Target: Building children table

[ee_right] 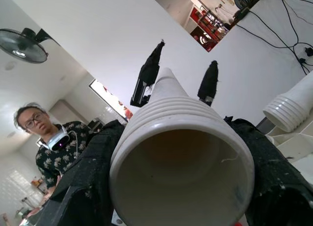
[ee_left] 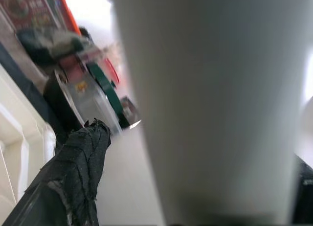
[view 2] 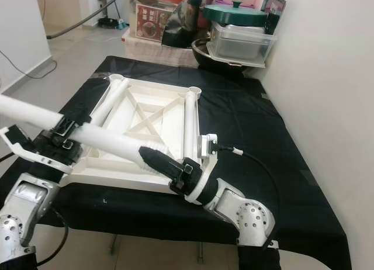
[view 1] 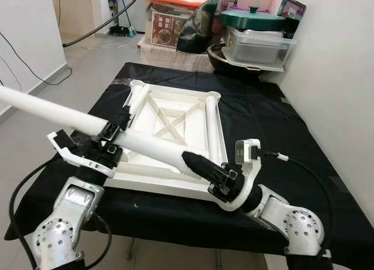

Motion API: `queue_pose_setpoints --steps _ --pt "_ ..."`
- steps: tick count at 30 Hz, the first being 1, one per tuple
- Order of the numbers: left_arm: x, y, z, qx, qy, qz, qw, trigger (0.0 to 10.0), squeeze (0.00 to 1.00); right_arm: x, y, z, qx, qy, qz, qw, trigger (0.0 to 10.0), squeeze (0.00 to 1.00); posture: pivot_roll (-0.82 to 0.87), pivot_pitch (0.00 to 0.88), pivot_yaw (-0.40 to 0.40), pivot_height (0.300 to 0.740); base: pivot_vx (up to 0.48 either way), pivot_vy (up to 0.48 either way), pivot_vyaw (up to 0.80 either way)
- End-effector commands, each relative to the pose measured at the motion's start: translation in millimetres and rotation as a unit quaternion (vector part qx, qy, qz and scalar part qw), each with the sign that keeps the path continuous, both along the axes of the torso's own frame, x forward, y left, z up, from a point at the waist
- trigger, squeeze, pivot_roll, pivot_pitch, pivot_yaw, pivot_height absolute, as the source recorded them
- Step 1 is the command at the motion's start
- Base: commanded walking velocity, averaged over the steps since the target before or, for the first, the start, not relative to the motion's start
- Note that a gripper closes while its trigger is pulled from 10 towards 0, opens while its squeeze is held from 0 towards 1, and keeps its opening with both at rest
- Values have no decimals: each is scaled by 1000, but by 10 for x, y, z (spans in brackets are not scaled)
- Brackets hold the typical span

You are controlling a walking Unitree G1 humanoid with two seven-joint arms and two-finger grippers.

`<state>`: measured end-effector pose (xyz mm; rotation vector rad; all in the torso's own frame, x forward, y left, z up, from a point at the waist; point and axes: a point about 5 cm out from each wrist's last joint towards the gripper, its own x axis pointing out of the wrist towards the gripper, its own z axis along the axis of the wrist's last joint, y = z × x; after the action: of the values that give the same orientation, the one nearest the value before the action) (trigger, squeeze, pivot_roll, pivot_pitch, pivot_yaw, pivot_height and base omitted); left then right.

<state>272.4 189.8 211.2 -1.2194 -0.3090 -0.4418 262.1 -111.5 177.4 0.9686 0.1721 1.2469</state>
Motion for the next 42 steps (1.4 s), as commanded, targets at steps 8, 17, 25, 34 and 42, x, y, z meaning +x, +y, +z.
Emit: queue_pose_setpoints --steps 8,17,25,34,42 --pt "-9 426 111 -10 -20 82 996 9922 0 -29 -45 -33 -4 0 5 1000 0 0 74 0 -151 740 0 0 0" --pt "-15 297 79 -21 -27 47 998 0 0 -41 11 -17 -5 -9 18 1000 0 0 70 0 -147 740 0 0 0" --pt "-21 249 113 -24 -38 32 998 0 0 -8 15 -61 -29 -6 -1 1000 0 0 72 0 -146 740 0 0 0" --pt "-19 226 201 -21 -52 27 998 0 0 261 -118 -167 -83 21 -104 991 10000 1000 76 0 -147 740 0 0 0" --pt "-63 353 292 9 -65 50 997 0 0 412 -677 -130 -109 20 -193 975 10000 1000 75 0 -146 740 0 0 0"
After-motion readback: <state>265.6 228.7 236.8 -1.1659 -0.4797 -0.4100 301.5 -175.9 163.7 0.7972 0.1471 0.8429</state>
